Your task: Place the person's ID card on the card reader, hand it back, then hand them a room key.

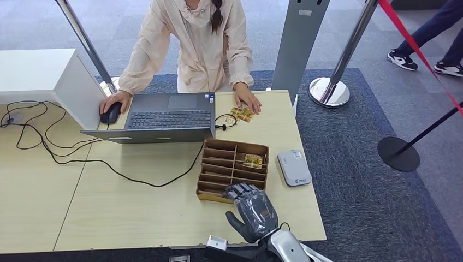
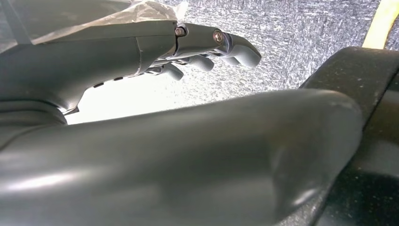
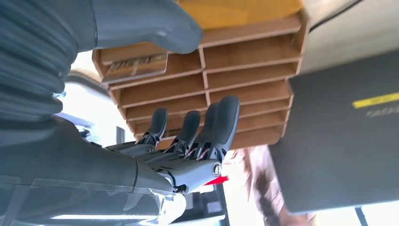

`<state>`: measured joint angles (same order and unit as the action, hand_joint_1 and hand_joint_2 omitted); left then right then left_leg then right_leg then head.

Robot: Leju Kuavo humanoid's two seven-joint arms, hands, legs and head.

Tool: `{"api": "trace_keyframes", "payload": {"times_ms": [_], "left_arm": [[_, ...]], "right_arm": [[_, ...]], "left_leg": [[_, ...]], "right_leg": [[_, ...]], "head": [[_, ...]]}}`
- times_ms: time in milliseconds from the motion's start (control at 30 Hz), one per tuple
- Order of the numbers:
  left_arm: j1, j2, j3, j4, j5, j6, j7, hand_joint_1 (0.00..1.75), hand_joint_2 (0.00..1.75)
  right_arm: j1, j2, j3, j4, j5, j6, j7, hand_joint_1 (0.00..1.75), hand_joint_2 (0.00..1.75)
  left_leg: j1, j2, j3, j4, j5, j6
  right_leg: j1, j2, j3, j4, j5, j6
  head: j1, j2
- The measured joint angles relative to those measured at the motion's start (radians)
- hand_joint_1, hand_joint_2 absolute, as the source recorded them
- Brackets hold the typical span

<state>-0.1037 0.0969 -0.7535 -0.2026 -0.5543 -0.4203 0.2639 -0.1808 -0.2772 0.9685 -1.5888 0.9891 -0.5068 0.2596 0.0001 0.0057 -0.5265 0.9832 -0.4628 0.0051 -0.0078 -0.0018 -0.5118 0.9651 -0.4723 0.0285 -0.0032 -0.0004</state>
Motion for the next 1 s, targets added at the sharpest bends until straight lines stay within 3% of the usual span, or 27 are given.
{"api": "trace_keyframes", "payload": {"times_ms": [567, 1000], "left_arm": [[0.000, 0.000, 0.000, 0.000, 0.000, 0.001, 0.008, 0.00, 0.00], [0.000, -0.002, 0.000, 0.000, 0.000, 0.000, 0.012, 0.00, 0.00]], "right_arm": [[0.001, 0.000, -0.035, 0.004, 0.055, -0.025, 0.052, 0.73, 1.75], [0.001, 0.000, -0.040, 0.004, 0.037, 0.035, 0.059, 0.81, 1.75]], "left_leg": [[0.000, 0.000, 0.000, 0.000, 0.000, 0.000], [0.000, 0.000, 0.000, 0.000, 0.000, 0.000]], "right_leg": [[0.000, 0.000, 0.000, 0.000, 0.000, 0.000], [0.000, 0.000, 0.000, 0.000, 0.000, 0.000]], "head": [[0.000, 0.000], [0.000, 0.000]]}}
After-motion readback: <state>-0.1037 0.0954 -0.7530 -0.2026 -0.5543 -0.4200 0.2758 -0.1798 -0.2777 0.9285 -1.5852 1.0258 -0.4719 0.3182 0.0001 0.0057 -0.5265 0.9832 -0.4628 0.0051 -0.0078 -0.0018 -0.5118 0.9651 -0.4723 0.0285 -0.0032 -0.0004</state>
